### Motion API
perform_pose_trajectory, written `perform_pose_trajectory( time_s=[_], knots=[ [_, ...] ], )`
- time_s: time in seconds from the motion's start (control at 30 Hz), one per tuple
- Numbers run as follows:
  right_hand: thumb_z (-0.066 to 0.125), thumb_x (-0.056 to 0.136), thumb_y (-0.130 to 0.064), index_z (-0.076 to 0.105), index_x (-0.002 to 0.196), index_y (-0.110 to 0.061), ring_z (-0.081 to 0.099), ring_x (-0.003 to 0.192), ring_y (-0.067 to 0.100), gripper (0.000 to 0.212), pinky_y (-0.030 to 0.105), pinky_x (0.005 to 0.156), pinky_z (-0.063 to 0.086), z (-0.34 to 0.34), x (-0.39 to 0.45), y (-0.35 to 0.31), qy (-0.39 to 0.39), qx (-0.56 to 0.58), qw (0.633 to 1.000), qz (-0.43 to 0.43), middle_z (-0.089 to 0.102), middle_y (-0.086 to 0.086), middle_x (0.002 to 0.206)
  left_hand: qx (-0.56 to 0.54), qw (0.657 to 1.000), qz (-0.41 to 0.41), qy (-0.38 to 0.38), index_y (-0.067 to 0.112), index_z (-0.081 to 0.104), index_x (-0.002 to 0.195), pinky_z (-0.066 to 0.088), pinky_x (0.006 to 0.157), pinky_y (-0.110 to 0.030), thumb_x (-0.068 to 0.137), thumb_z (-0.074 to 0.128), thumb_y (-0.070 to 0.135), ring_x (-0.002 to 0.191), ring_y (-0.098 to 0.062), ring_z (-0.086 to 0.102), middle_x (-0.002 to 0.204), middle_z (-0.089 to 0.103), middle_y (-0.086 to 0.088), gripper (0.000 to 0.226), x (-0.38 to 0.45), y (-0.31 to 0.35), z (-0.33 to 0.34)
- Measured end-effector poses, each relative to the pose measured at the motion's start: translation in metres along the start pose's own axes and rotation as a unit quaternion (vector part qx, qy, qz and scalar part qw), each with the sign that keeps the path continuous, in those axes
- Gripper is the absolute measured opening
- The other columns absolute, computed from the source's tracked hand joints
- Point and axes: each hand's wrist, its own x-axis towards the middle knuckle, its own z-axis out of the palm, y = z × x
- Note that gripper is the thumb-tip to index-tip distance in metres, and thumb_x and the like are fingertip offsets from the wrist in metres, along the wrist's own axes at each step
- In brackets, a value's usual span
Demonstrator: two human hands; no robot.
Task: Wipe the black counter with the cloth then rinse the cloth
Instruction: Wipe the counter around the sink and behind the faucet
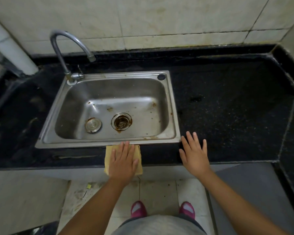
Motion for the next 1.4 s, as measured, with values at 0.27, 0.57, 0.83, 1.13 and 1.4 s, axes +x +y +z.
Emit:
perform_pose_trajectory(
  time_s=[0.27, 0.57, 0.83, 1.13, 1.4],
  knots=[
    [-0.001, 0.098, -0.039, 0.061, 0.116, -0.016, 0.022, 0.136, 0.026, 0.069, 0.037, 0.113, -0.003, 0.035, -0.013, -0.085, 0.018, 0.008, 0.996, -0.087, 0.059, 0.006, 0.126, -0.005, 0.999, 0.012, 0.035, 0.005, 0.061, 0.115, -0.001, 0.11, -0.028, 0.098, 0.003, 0.041, 0.119, -0.029, 0.042, 0.12, 0.061, -0.018, 0.07, -0.008, -0.06, 0.006],
    [0.003, 0.099, -0.039, 0.052, 0.122, -0.018, -0.006, 0.144, 0.014, 0.059, 0.034, 0.112, 0.001, 0.041, -0.017, -0.098, 0.04, 0.013, 0.997, -0.066, 0.06, 0.002, 0.127, -0.016, 0.99, -0.055, 0.128, 0.007, 0.048, 0.12, 0.025, 0.095, -0.042, 0.098, 0.003, 0.042, 0.118, -0.03, 0.038, 0.119, 0.061, -0.021, 0.061, -0.015, -0.124, 0.013],
    [0.001, 0.099, -0.039, 0.056, 0.12, -0.018, 0.023, 0.134, 0.022, 0.063, 0.031, 0.114, -0.006, 0.042, -0.016, -0.101, 0.027, -0.012, 0.997, -0.065, 0.063, 0.004, 0.124, -0.021, 0.991, -0.075, 0.108, 0.004, 0.065, 0.111, 0.047, 0.078, -0.057, 0.098, 0.002, 0.041, 0.105, -0.037, 0.061, 0.117, 0.062, -0.021, 0.074, -0.02, -0.154, 0.006],
    [0.004, 0.095, -0.048, 0.051, 0.12, -0.021, -0.002, 0.144, 0.017, 0.059, 0.037, 0.114, -0.005, 0.048, -0.012, -0.152, 0.076, -0.031, 0.988, -0.129, 0.061, -0.001, 0.125, -0.124, 0.974, -0.13, 0.139, 0.01, 0.062, 0.111, 0.037, 0.089, -0.049, 0.098, 0.0, 0.04, 0.106, -0.031, 0.058, 0.11, 0.066, -0.018, 0.071, -0.028, -0.138, 0.019],
    [0.014, 0.097, -0.038, 0.07, 0.105, -0.023, 0.025, 0.136, 0.024, 0.059, 0.038, 0.114, -0.006, 0.05, 0.031, -0.23, 0.035, -0.043, 0.959, -0.278, 0.067, -0.003, 0.117, -0.116, 0.977, -0.125, 0.129, 0.024, 0.028, 0.14, 0.001, 0.112, -0.034, 0.098, 0.003, 0.041, 0.138, -0.023, 0.015, 0.129, 0.054, -0.013, 0.051, -0.035, -0.145, 0.019]
  ],
)
